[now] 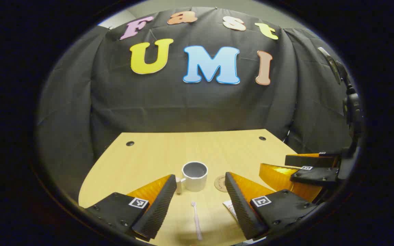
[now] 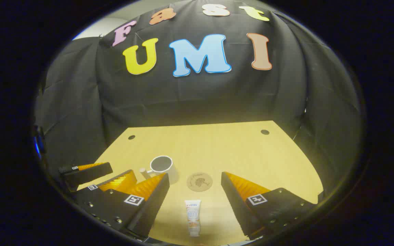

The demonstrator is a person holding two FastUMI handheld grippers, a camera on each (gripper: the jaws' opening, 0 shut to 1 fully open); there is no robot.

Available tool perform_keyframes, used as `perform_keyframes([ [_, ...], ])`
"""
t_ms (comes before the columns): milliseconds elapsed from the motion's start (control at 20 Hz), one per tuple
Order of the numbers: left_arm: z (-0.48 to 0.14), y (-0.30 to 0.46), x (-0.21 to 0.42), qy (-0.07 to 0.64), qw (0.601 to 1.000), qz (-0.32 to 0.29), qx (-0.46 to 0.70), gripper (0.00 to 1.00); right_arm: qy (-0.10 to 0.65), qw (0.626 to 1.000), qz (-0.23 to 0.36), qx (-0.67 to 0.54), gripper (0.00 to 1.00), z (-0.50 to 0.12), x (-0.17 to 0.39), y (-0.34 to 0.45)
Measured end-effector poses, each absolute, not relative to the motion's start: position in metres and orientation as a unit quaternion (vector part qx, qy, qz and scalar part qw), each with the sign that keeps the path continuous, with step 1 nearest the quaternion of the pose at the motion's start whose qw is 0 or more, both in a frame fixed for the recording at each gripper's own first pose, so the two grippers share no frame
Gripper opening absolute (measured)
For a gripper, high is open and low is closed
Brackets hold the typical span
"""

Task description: Put the toothbrush and toothpaste on the desktop into the cup, then pick up the cup and place it on the coaster on the desktop.

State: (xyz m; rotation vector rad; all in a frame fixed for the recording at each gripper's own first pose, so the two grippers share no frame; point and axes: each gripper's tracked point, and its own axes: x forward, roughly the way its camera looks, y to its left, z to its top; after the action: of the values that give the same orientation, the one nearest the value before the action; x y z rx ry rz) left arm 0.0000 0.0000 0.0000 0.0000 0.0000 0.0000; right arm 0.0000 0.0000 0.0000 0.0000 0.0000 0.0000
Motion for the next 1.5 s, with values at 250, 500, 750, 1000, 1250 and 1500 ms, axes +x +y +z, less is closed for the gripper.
perform_keyframes([
  [250, -0.032, 0.004, 0.010, 0.040, 0.999, 0.000, -0.018, 0.94, 0.035, 0.999, 0.007, 0.006, 0.95, -0.019, 0.010, 0.001],
  [500, -0.061, 0.010, 0.018, 0.073, 0.997, 0.004, -0.030, 1.00, 0.059, 0.998, 0.011, 0.003, 0.96, -0.034, 0.019, 0.001],
  [750, -0.085, 0.014, 0.025, 0.105, 0.994, 0.007, -0.038, 0.88, 0.100, 0.995, 0.013, 0.003, 0.96, -0.058, 0.031, 0.002],
  [1000, -0.120, 0.019, 0.032, 0.151, 0.988, 0.010, -0.040, 0.94, 0.157, 0.987, 0.015, 0.000, 0.96, -0.093, 0.042, 0.004],
  [1250, -0.157, 0.024, 0.038, 0.203, 0.978, 0.016, -0.038, 0.95, 0.212, 0.977, 0.018, -0.011, 0.96, -0.129, 0.051, 0.005],
  [1500, -0.191, 0.032, 0.042, 0.246, 0.968, 0.024, -0.033, 0.95, 0.264, 0.964, 0.014, -0.026, 0.96, -0.164, 0.055, 0.006],
])
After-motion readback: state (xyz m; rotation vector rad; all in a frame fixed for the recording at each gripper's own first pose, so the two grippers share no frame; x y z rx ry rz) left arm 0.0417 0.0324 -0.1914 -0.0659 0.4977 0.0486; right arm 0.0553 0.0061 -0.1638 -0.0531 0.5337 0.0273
